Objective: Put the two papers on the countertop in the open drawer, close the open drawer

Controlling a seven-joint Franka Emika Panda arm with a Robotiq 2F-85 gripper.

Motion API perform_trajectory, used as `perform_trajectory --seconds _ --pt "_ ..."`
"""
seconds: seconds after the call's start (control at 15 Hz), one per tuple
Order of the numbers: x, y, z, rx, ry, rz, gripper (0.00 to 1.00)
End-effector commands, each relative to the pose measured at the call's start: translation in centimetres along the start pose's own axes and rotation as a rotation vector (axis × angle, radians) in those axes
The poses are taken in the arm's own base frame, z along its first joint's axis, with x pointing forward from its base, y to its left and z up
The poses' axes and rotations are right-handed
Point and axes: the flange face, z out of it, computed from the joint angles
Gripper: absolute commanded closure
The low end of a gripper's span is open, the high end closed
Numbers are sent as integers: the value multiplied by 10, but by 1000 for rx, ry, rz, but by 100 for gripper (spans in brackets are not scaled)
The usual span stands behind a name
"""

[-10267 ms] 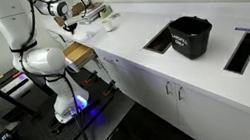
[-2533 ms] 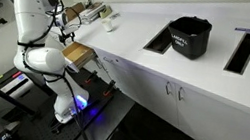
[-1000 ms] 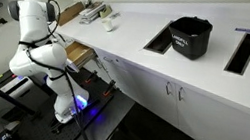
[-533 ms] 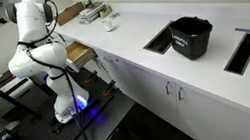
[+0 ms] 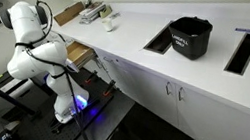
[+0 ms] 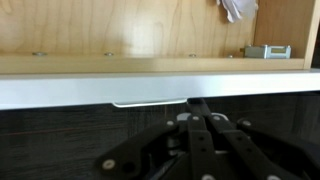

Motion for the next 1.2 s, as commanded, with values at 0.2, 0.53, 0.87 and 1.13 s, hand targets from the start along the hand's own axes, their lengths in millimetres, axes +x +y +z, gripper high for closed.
perform_trajectory --seconds 0.2,0.53,0.87,1.13 --pt "-17 -4 14 -9 -230 -195 100" --pt "-56 -14 34 -7 -345 -316 100" --pt "-100 -24 55 -28 -404 -378 100" --pt "-123 -30 69 -10 -411 -420 100"
